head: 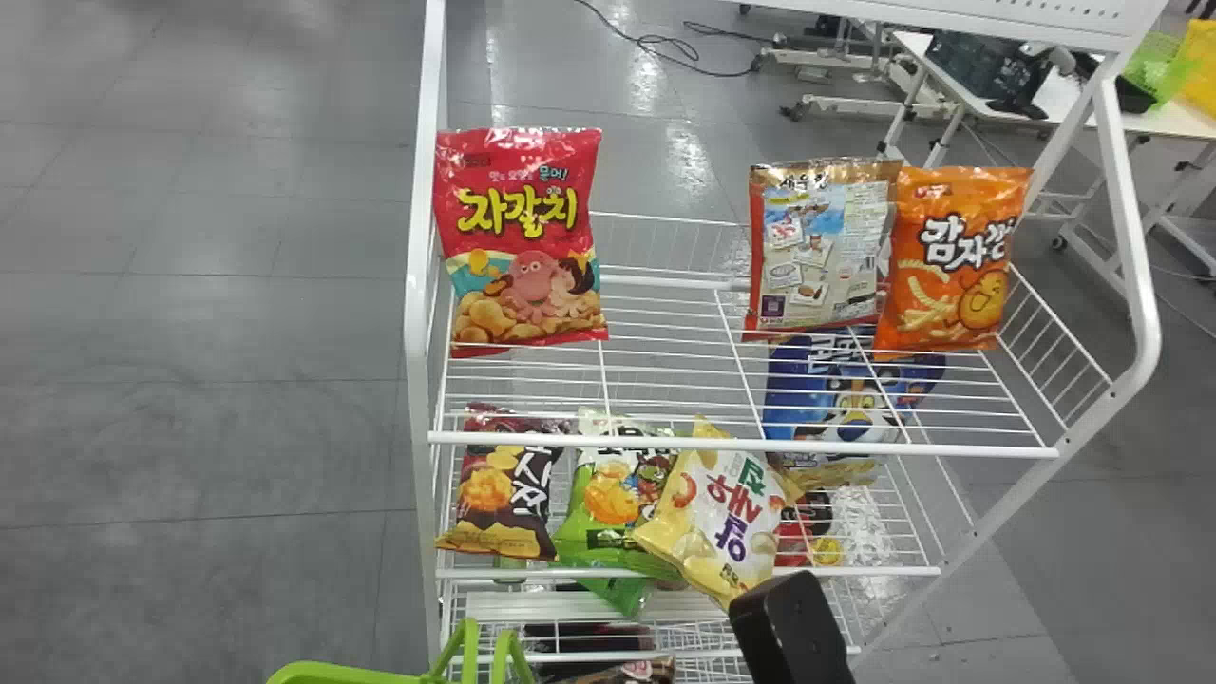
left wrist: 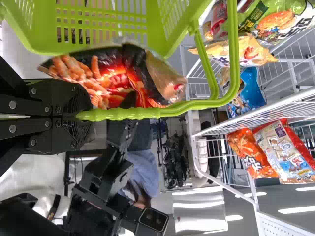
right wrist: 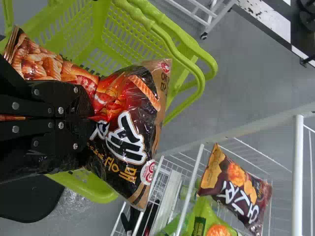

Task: Hold basket handle with left hand then pick spicy shrimp crackers with right hand and place into basket

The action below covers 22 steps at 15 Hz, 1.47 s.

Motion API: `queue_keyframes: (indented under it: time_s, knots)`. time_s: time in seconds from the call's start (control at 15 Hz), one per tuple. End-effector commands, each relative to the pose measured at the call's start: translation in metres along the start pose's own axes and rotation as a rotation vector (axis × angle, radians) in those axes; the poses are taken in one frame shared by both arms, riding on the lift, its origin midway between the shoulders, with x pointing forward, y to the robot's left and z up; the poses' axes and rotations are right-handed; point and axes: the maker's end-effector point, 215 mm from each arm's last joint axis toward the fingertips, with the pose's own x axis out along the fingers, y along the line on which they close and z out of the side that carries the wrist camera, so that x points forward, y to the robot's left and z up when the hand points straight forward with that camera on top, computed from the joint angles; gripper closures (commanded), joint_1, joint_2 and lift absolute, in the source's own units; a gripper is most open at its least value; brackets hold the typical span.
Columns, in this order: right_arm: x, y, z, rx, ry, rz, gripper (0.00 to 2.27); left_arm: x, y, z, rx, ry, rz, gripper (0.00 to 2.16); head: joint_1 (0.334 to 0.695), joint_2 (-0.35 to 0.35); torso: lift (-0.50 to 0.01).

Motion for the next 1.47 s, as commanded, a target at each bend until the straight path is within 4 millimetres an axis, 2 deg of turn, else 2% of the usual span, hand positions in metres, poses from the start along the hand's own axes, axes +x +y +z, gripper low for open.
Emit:
queue_keyframes:
  time_s: [0.0,0.27,0.47,0.67,0.73,0.8,0.93,1.0,1.2,1.4]
  knots:
    - [0.013,0.014,-0.007,-0.027,0.032,0.017,1.62,0.001,-0.001,-0.002,-0.006,-0.001,-0.006,1.89,0.695,-0.157,-0.037]
    - [0.039,0.035,-0.026,-0.081,0.102,0.016,1.62,0.000,-0.003,-0.005,-0.014,-0.001,-0.016,1.89,0.695,-0.079,-0.037]
    - [0.053,0.040,-0.039,-0.106,0.145,-0.001,1.62,0.000,-0.003,-0.006,-0.017,0.000,-0.018,1.89,0.695,-0.039,-0.037]
    - [0.064,0.037,-0.057,-0.098,0.194,-0.003,1.60,0.001,-0.003,-0.007,-0.016,0.002,-0.020,1.89,0.695,-0.010,-0.037]
    - [0.067,0.036,-0.060,-0.098,0.206,-0.003,1.43,0.001,-0.004,-0.007,-0.016,0.003,-0.021,1.89,0.695,-0.009,-0.037]
    - [0.071,0.034,-0.055,-0.101,0.186,-0.008,1.26,0.001,-0.003,-0.007,-0.016,0.002,-0.020,1.89,0.695,-0.012,-0.037]
    - [0.074,0.027,-0.050,-0.106,0.165,-0.026,0.21,0.001,-0.003,-0.007,-0.016,0.002,-0.020,1.89,0.695,-0.017,-0.037]
    - [0.075,0.019,-0.044,-0.115,0.140,-0.053,0.04,0.001,-0.003,-0.007,-0.016,0.002,-0.020,1.89,0.695,-0.018,-0.037]
    - [0.074,-0.003,-0.020,-0.124,0.047,-0.111,0.01,0.001,-0.003,-0.007,-0.016,0.002,-0.020,1.89,0.695,-0.049,-0.037]
    - [0.067,-0.015,-0.019,-0.086,0.031,-0.116,0.07,0.000,-0.003,-0.006,-0.017,0.000,-0.018,1.89,0.695,-0.078,-0.037]
